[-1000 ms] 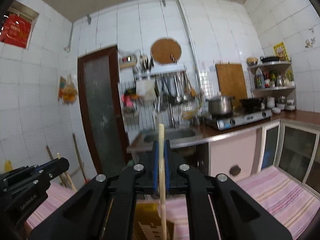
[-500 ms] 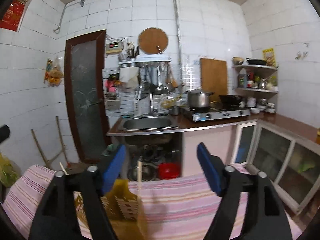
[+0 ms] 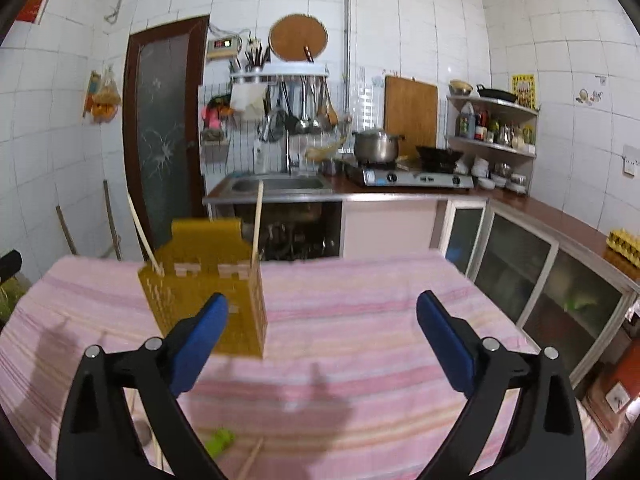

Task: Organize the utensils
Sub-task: 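Grasp the blue spatula with the left tool while the right tool grasps a chopstick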

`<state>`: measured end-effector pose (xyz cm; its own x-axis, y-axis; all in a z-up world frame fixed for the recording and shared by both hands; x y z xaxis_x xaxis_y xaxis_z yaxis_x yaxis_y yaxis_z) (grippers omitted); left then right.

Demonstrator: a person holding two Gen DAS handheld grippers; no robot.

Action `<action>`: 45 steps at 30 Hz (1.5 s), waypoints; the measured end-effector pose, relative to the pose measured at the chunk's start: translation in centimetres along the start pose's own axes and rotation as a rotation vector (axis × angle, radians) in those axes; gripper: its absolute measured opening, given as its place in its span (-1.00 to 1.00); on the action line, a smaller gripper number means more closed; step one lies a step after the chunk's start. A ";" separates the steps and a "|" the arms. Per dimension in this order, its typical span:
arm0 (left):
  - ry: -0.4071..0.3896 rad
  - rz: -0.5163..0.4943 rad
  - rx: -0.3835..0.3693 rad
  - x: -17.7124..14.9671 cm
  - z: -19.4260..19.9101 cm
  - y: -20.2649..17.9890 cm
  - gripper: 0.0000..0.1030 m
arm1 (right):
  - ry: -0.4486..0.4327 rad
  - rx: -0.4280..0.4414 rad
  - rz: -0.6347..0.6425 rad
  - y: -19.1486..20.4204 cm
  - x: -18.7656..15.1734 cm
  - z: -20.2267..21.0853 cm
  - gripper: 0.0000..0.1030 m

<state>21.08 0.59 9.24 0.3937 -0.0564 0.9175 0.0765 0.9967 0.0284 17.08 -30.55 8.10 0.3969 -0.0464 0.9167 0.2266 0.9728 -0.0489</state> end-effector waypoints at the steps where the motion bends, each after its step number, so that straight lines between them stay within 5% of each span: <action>1: 0.024 0.000 0.005 -0.8 -0.3 0.1 0.91 | 0.015 0.003 -0.005 0.0 -0.5 -0.3 0.82; 25: 0.317 -0.021 0.019 -11.0 -6.6 -2.1 0.91 | 0.411 -0.057 0.004 4.6 -11.4 -5.1 0.78; 37: 0.516 0.002 -0.033 -13.7 -8.2 -3.3 0.68 | 0.522 -0.021 -0.014 6.8 -12.3 -6.7 -0.35; 45: 0.555 0.013 -0.045 -14.7 -8.5 -3.7 0.41 | 0.548 -0.033 -0.038 7.6 -11.8 -7.9 -0.59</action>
<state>22.77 -2.82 -7.69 0.8173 -0.0787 0.5708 0.1025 0.9947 -0.0097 21.09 -24.44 -6.24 0.7911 -0.2016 0.5775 0.2740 0.9609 -0.0399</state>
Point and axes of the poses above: each gripper's, at about its wrist camera, not at the fingertips, and z roughly against the way its jaws point, y to its left, x to its top, the point moved 1 cm from there along -z, roughly the way its jaws point, and after that the axes turned 3 degrees about z, right-handed, at the moved point
